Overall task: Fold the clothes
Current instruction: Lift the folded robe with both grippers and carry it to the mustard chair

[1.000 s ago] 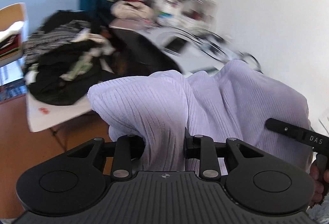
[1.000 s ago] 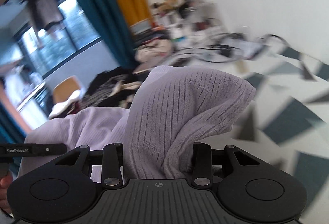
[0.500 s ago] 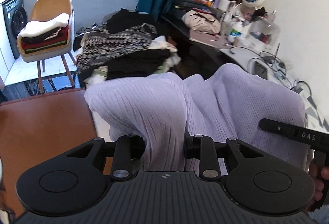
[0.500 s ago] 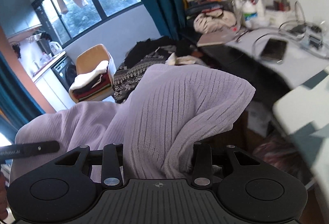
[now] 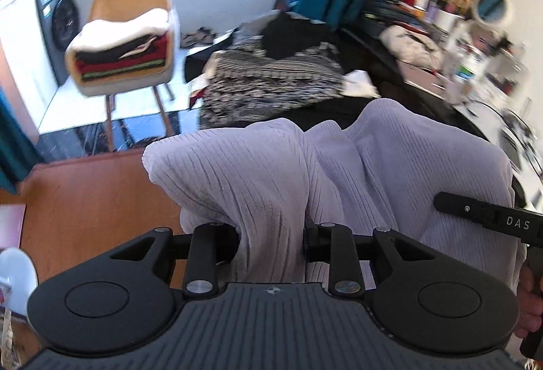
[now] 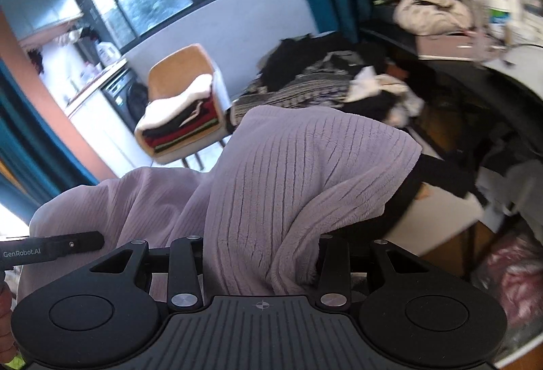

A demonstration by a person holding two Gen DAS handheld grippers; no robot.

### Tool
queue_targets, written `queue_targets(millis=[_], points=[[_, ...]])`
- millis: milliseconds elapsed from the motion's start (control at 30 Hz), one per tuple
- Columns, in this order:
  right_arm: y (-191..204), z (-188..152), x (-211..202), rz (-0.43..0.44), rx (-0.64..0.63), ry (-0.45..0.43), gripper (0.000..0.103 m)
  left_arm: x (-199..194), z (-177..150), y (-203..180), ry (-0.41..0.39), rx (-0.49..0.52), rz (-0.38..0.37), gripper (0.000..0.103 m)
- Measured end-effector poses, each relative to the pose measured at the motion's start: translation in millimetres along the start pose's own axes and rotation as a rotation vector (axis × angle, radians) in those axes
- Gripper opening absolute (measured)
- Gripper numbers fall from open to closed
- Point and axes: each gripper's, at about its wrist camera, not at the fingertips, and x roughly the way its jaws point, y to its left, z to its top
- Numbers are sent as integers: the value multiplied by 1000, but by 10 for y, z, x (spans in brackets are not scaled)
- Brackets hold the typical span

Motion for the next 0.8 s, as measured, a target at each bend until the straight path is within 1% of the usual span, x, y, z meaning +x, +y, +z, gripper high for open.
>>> queue_targets(millis=[100, 200, 267, 367, 433, 500, 633, 800], points=[[248, 149, 428, 13, -27, 39, 36, 258, 231, 354, 37, -45, 23, 29], [487, 318, 918, 16, -29, 73, 36, 551, 573, 688, 66, -43, 44, 29], [608, 488, 1254, 16, -21, 72, 36, 718, 845, 901, 77, -40, 54, 29], [744, 800, 1750, -1, 57, 65, 36, 1003, 1366, 1191, 95, -11, 46, 29], [858, 1023, 2052, -8, 91, 58, 36, 1193, 1700, 1333, 80, 33, 45, 29], [962, 1240, 2297, -11, 81, 37, 36, 1347, 1950, 1438, 60, 43, 44, 29], [1139, 1682, 2738, -29, 52, 5, 36, 1597, 2343, 1777, 53, -40, 2, 29], [1305, 2142, 3251, -56, 38, -16, 36, 1887, 2670, 2224, 42, -87, -44, 29]])
